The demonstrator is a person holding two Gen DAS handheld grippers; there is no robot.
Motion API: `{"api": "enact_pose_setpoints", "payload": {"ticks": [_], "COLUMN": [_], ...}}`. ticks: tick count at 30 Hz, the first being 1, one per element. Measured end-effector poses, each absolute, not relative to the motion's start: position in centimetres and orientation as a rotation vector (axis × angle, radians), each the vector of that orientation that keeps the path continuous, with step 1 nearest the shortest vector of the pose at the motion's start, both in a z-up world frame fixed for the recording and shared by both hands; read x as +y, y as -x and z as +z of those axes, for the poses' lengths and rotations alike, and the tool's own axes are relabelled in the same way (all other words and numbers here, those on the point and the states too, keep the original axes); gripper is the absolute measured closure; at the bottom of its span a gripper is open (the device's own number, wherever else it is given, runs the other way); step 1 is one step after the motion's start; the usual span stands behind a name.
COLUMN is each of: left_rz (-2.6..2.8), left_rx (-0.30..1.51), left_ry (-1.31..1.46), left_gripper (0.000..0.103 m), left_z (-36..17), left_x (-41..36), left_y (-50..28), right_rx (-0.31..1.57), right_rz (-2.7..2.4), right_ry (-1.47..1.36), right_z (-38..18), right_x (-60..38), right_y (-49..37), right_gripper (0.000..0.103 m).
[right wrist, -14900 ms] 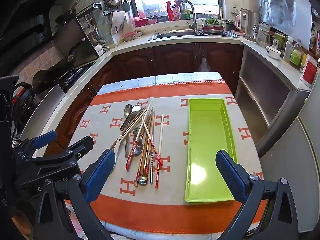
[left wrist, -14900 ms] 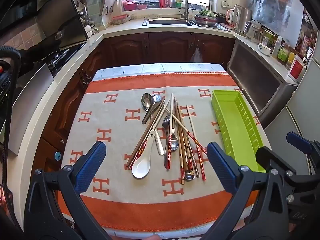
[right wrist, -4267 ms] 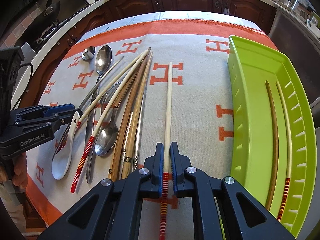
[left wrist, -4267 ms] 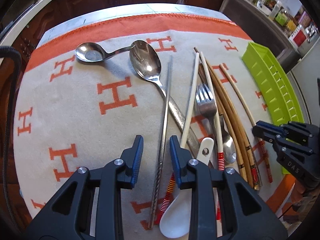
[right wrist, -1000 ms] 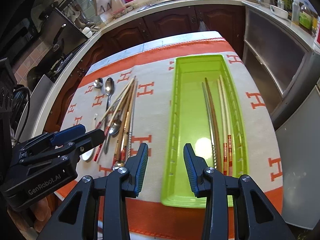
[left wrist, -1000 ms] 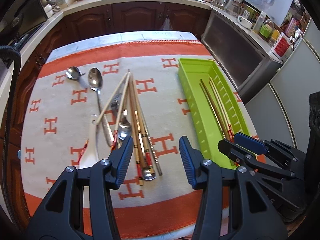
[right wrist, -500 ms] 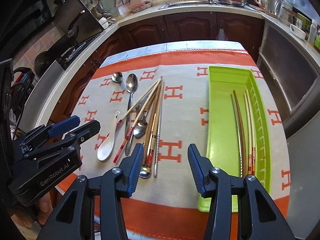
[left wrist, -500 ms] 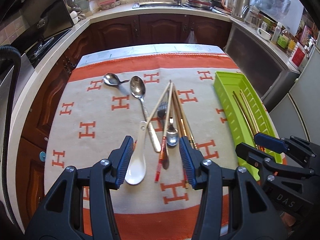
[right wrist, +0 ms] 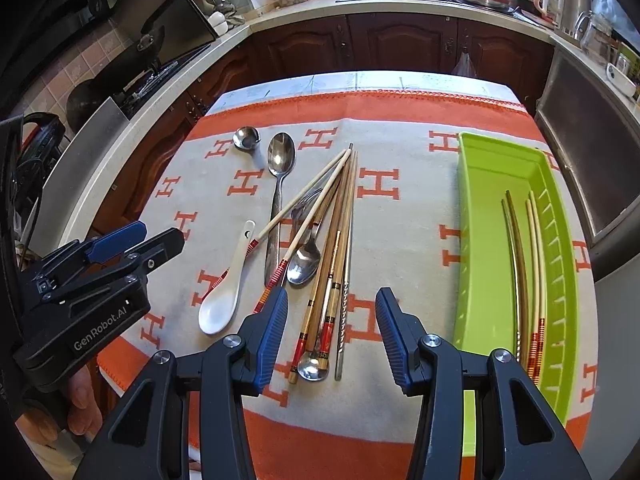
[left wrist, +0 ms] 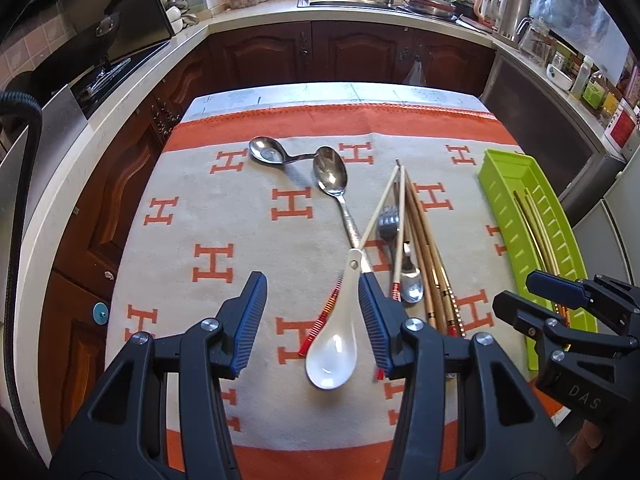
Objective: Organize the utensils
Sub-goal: 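Move both open tools back over the utensil pile, then grasp a red-striped chopstick with the left tool while the right tool grasps a metal chopstick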
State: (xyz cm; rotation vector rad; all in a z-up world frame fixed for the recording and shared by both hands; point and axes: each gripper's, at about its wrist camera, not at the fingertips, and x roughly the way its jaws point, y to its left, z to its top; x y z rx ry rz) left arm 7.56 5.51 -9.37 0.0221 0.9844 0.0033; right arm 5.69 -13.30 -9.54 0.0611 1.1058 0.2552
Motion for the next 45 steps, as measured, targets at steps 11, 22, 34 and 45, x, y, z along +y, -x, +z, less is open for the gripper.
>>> {"api": "enact_pose_setpoints", "payload": {"ticks": [11,22,34,45], "left_rz": [-0.195,-0.252,-0.336,-0.277], "left_rx": [1.09,1.149,1.176,1.174], "left_ry": [0.119,0.047,-0.044,-0.079], "left_gripper": [0.059,0.06,0.06,0.079], "left_z": [-13.0,-17.4,-19.0,-19.7], "left_x": [9.7,9.6,5.9,4.9], "left_y": [-11.9,-14.6,-15.4,-16.4], "right_rx": [1.148,1.197,1.235,1.247], "right_rz": [0.255,0.202,0.189,0.186], "right_ry": [-0.045,-0.075,-0.111,-0.126], "right_z": [-13.4,-16.8,-18.8,-19.6], "right_x": [-11.8,-13.0,-13.6,-14.0], "right_y": [-9.4,-11.9,-12.9,-13.2], "right_gripper": [0.062,0.069,0.07,0.072]}}
